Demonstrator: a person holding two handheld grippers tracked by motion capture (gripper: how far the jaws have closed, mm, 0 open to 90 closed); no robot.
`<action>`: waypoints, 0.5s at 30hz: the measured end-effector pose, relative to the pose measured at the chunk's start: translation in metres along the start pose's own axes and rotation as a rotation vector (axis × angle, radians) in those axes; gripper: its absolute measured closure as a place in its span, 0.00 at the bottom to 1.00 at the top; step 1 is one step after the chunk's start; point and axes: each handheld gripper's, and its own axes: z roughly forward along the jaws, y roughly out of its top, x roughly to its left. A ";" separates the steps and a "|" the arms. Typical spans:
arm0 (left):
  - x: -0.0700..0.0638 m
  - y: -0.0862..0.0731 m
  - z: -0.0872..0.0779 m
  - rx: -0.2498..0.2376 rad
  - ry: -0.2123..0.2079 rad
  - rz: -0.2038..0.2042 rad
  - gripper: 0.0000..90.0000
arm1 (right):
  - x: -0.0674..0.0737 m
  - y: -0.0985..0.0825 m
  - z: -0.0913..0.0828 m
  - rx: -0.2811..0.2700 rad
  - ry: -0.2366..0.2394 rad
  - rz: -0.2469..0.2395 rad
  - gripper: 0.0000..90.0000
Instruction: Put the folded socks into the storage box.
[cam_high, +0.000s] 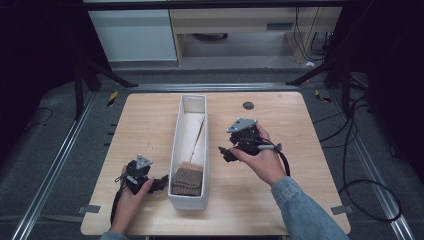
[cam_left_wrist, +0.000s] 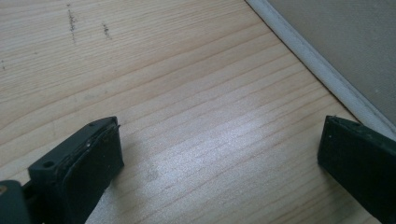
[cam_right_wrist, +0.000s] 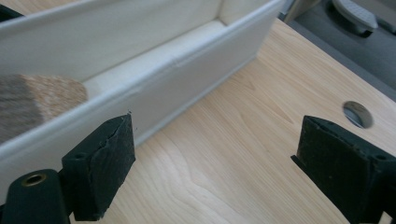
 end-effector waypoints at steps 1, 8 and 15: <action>0.000 0.000 0.000 0.000 0.000 0.000 0.00 | 0.000 0.000 0.000 0.000 0.000 0.000 0.14; 0.000 0.000 0.000 -0.001 0.000 -0.001 0.00 | -0.016 -0.020 -0.005 0.017 -0.042 0.030 0.16; 0.000 0.000 0.000 0.000 0.000 -0.001 0.00 | -0.028 -0.046 -0.003 0.044 -0.069 0.072 0.18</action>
